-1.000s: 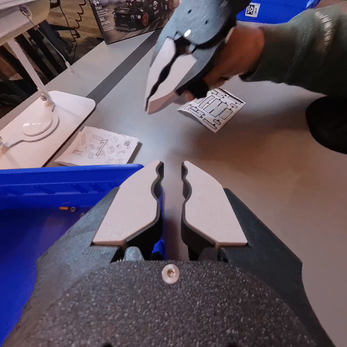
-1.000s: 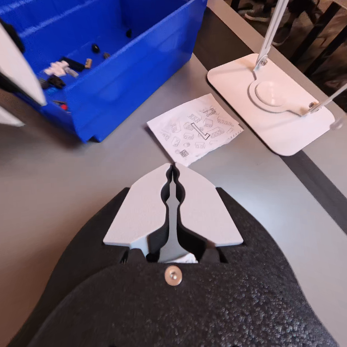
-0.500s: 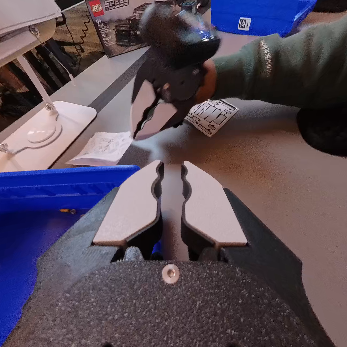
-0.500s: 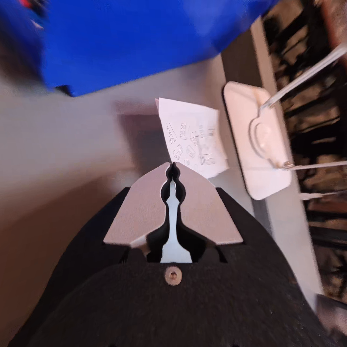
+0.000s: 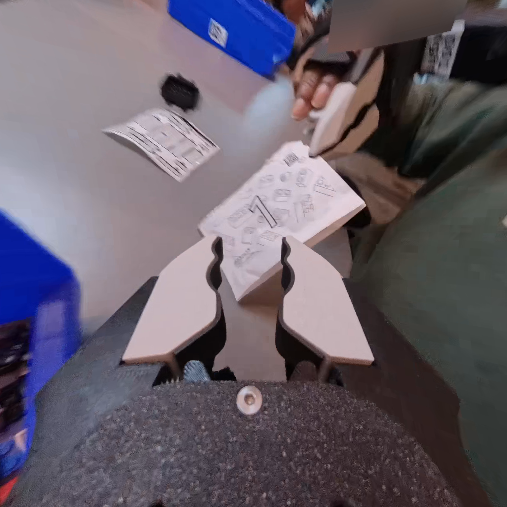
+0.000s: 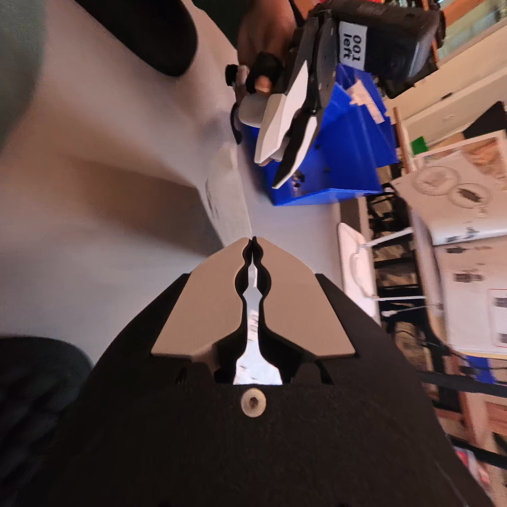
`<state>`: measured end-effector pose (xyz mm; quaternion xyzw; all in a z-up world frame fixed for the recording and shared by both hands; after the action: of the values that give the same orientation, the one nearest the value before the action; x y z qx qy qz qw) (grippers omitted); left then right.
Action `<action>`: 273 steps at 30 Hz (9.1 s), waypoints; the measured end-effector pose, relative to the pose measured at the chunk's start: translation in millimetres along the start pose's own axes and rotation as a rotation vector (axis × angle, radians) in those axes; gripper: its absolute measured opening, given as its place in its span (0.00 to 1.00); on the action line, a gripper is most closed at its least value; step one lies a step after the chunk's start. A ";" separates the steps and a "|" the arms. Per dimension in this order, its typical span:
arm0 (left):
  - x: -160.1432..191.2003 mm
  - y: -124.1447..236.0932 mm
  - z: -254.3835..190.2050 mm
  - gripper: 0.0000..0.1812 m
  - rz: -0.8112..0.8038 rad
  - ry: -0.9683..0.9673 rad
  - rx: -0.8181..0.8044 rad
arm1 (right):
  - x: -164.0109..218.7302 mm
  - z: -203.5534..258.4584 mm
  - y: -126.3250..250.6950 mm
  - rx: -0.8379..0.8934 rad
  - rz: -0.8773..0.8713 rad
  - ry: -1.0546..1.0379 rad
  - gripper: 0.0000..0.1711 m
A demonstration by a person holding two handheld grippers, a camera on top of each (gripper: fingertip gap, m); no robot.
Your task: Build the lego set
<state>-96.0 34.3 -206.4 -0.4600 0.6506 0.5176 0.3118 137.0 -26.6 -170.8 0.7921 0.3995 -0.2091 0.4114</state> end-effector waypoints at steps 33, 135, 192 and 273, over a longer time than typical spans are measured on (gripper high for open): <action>57.3 -59.9 -50.3 0.13 0.373 -0.517 -0.502 | 71.2 -8.6 -78.9 -0.457 0.156 -1.199 0.00; 51.1 -47.3 -53.7 0.04 0.266 -0.690 -0.256 | -12.1 11.6 -48.1 -0.126 0.364 -0.087 0.00; 45.5 -33.7 -39.5 0.00 0.155 -0.511 -0.276 | -2.8 23.8 -103.5 -0.287 0.500 0.188 0.17; 54.8 2.3 -1.2 0.02 0.121 -0.350 -0.304 | 69.5 -29.8 -61.0 -0.288 -0.022 -0.789 0.19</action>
<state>-119.0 18.1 -253.6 -0.3650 0.5275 0.6993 0.3154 129.1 50.7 -229.1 0.5813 0.2449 -0.4432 0.6370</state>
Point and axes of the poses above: each gripper's, where its closed fingertips meet, y back along the fingers, x out of its underside, z = x × y across the jaws, the point moved 9 cm from there along y, back along the fingers, and after that the axes turned 10 degrees about -y, right-handed, at the moved point
